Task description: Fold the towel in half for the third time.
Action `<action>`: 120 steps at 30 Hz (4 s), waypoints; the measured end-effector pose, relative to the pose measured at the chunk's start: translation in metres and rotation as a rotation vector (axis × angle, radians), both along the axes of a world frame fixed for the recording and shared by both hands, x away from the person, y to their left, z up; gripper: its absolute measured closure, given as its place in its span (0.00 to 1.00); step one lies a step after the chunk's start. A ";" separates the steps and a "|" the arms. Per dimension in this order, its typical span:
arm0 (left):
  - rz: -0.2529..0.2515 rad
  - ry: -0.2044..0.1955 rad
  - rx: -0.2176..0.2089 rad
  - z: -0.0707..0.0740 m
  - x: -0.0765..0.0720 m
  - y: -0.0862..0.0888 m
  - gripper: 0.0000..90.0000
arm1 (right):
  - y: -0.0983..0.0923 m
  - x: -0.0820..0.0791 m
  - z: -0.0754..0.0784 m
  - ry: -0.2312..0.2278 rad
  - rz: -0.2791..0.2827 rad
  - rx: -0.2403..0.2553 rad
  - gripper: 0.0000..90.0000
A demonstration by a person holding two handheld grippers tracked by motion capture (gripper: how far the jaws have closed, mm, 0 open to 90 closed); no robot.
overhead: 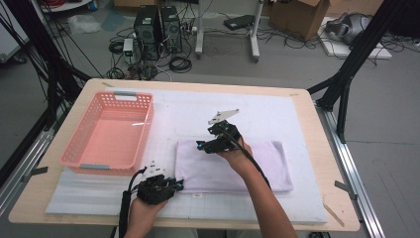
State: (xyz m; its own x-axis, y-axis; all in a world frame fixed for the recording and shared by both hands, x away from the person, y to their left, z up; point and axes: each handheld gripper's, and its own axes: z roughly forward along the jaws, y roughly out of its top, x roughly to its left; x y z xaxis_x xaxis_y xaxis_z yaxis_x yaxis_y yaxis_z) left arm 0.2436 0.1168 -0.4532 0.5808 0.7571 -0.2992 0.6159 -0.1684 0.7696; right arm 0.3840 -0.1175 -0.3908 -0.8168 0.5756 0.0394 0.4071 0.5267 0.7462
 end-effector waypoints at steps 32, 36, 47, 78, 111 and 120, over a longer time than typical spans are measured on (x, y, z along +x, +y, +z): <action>0.010 -0.043 0.015 0.013 -0.009 0.014 0.92 | 0.075 0.026 -0.029 0.114 0.154 -0.070 0.89; 0.021 -0.058 -0.043 0.022 -0.010 0.024 0.92 | 0.072 0.024 -0.020 0.086 0.160 -0.005 0.90; -0.020 -0.100 -0.145 0.049 -0.008 0.002 0.92 | 0.031 0.016 0.015 0.015 0.146 0.137 0.90; -0.273 -0.048 -0.096 0.062 0.040 -0.167 0.88 | -0.145 0.001 0.002 -0.038 -0.114 0.213 0.90; -0.045 -0.262 -0.075 0.036 0.027 -0.034 0.38 | -0.228 -0.060 0.004 -0.088 -0.402 0.159 0.59; -0.019 -0.254 -0.099 0.028 0.020 -0.003 0.38 | -0.219 -0.119 -0.022 -0.016 -0.344 0.127 0.52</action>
State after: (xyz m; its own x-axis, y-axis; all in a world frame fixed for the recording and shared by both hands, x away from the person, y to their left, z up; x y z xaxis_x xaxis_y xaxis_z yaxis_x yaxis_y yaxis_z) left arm 0.2633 0.1134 -0.4248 0.6604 0.7197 -0.2143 0.3988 -0.0944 0.9122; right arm 0.2650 -0.3361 -0.4126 -0.5775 0.8080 0.1170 0.5321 0.2638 0.8046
